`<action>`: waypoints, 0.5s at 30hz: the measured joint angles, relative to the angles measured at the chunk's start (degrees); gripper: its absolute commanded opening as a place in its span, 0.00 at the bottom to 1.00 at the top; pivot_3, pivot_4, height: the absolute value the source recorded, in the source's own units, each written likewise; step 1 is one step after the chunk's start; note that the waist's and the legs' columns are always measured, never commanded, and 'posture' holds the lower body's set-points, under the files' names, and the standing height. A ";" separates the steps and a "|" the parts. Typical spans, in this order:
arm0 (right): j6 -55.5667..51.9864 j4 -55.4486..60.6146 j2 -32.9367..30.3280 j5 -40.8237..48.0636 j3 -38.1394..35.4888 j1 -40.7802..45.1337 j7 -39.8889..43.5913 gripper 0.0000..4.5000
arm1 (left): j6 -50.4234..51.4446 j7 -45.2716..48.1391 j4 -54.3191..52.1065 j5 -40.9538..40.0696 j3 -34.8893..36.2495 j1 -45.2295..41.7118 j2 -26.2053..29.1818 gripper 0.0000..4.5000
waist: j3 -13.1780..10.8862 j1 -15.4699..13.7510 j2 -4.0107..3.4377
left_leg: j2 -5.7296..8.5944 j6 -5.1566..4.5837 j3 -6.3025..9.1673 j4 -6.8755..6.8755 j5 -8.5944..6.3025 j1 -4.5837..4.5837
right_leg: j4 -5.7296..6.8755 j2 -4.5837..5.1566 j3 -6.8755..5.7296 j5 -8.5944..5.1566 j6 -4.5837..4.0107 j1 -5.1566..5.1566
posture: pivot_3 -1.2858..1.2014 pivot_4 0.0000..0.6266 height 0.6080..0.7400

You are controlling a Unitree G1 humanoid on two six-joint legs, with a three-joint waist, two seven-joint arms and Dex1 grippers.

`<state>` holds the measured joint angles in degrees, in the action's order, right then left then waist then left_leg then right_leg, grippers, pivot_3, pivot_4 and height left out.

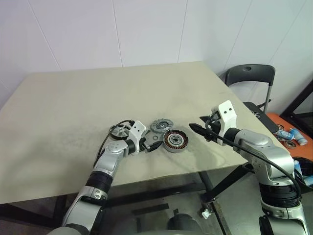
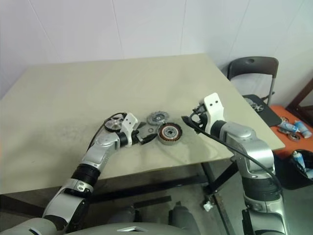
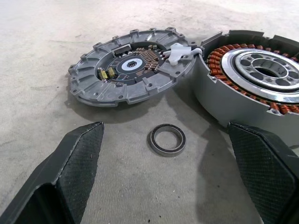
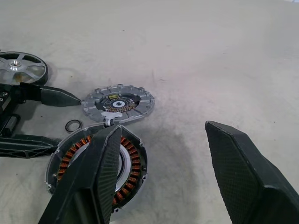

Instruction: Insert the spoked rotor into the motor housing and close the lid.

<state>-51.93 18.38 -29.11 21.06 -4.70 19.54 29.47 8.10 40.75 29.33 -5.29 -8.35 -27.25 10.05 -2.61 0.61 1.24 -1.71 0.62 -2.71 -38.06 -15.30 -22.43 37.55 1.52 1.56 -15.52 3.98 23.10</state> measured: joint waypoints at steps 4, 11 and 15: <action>0.00 0.00 -0.01 0.00 0.01 -0.01 -0.04 0.68 | -0.10 -1.56 0.00 0.24 0.05 0.12 -0.82 0.79 | 0.02 -0.01 -0.03 | 0.00 0.00 0.00 -0.01 0.00 0.00 | 0.00 0.00 0.00 0.00 0.00 -0.01 | 0.52 0.00 1.00; 0.00 0.00 -0.04 -0.03 0.01 -0.65 -0.23 0.68 | 0.50 -1.98 -0.35 1.16 -0.44 0.12 -1.14 0.57 | 0.06 -0.02 -0.09 | 0.01 0.00 0.00 -0.01 0.00 0.01 | 0.00 0.00 0.00 0.00 0.00 -0.02 | 0.52 0.00 1.00; 0.14 0.00 -0.04 -0.12 0.18 -0.76 -0.65 0.68 | 2.36 -0.96 -1.23 0.80 -0.33 0.09 -1.06 0.57 | 0.06 0.00 -0.10 | 0.01 0.00 0.00 -0.02 0.00 0.02 | 0.00 0.00 0.00 0.00 0.00 -0.03 | 0.52 0.00 1.00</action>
<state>-51.79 18.38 -29.15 20.94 -4.52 18.77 28.83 10.47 39.79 28.11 -4.49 -8.68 -27.16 8.98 -2.54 0.61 1.14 -1.70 0.62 -2.71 -38.07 -15.30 -22.41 37.55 1.52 1.56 -15.52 3.98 23.07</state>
